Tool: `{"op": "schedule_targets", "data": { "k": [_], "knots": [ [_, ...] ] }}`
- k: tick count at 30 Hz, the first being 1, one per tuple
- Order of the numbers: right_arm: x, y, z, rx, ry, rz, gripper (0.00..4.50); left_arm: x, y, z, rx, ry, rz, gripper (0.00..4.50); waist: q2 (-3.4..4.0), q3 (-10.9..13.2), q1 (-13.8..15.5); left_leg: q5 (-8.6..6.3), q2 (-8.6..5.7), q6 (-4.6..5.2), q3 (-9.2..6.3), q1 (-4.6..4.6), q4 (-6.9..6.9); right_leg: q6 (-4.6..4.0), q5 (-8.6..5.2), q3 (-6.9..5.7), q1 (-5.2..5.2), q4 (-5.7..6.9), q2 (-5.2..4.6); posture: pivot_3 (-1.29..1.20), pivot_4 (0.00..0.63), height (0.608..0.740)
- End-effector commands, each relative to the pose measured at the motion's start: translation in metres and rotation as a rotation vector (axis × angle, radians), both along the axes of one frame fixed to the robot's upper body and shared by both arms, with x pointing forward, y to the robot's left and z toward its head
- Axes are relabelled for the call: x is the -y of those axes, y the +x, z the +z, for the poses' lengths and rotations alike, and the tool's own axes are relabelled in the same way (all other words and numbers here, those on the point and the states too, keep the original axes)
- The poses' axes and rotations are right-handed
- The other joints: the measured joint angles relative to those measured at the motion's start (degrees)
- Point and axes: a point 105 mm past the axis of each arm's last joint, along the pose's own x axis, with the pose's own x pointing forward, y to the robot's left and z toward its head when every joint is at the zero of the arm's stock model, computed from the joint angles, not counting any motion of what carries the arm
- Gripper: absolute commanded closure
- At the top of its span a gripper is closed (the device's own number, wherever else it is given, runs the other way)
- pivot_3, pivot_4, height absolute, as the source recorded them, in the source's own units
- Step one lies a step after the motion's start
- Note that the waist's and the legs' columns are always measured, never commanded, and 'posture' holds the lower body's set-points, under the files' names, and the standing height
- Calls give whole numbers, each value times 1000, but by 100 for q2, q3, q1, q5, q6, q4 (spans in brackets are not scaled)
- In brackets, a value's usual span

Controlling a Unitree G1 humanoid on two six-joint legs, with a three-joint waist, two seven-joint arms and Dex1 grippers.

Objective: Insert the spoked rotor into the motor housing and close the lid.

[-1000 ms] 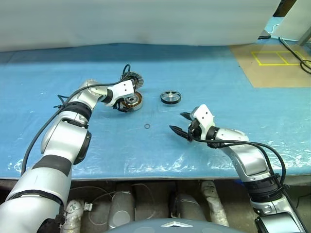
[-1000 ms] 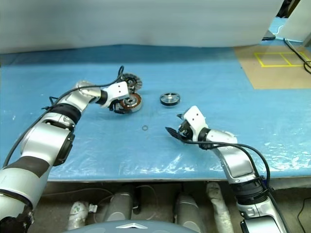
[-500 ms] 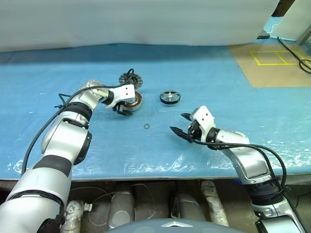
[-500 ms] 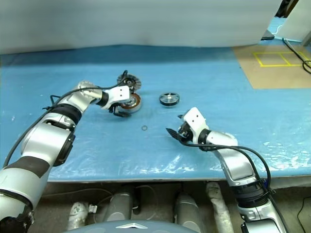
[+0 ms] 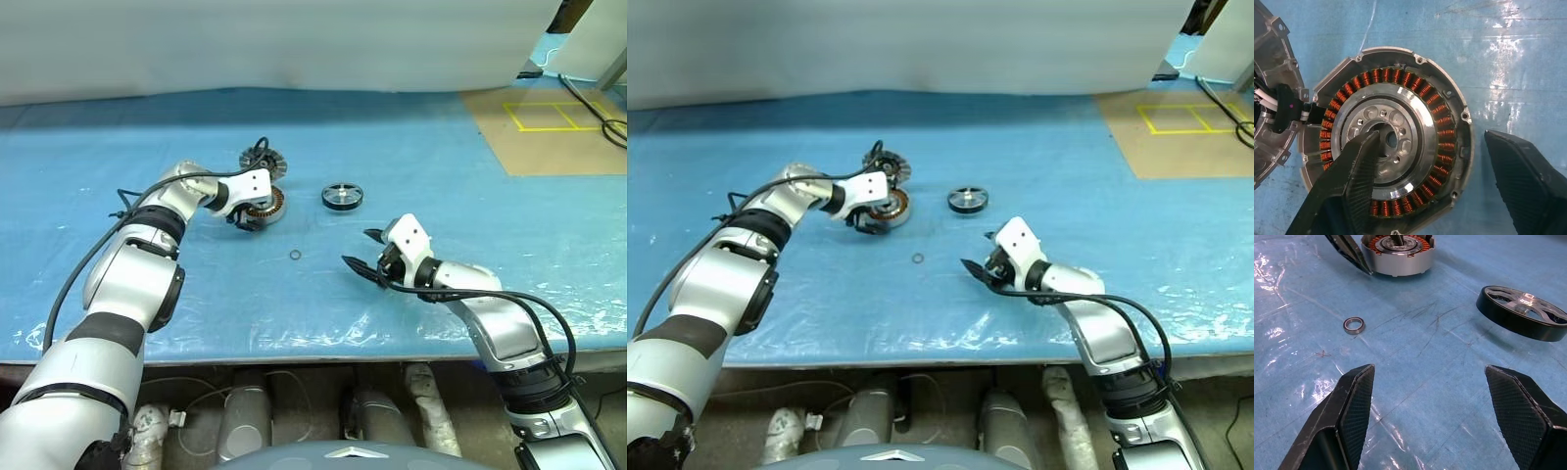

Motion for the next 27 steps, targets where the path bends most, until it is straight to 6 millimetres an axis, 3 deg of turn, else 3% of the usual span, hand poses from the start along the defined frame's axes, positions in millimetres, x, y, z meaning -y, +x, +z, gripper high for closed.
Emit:
{"op": "schedule_targets", "data": {
  "k": [1,2,12,20,27],
  "knots": [
    [-5,-1,10,44,6,14,728,-11,-3,-14,-30,45,30,2151,0,0,5,0,0,0,0,2,0,0,0,0,2,-1,0,0,150,740],
    [-4,-1,10,45,5,12,728,-11,-2,-13,-22,37,41,2430,2,-1,10,0,0,0,0,10,-1,0,0,1,8,-1,0,0,150,740],
    [-4,1,10,47,2,7,728,-15,-10,-17,-67,25,-5,2503,2,-1,13,-1,-2,-1,6,60,-28,0,0,11,51,-24,-1,0,150,740],
    [-5,0,9,42,5,17,728,-27,-55,-15,-327,-3,-257,2503,2,-1,14,3,-9,4,17,50,-91,-2,1,4,37,-69,-1,0,150,740],
    [-10,-1,6,28,8,38,728,-38,-103,-31,-417,43,-282,2503,15,-9,-40,-14,4,-24,23,58,-120,-34,-21,1,22,-66,6,0,150,740]
  ]
}}
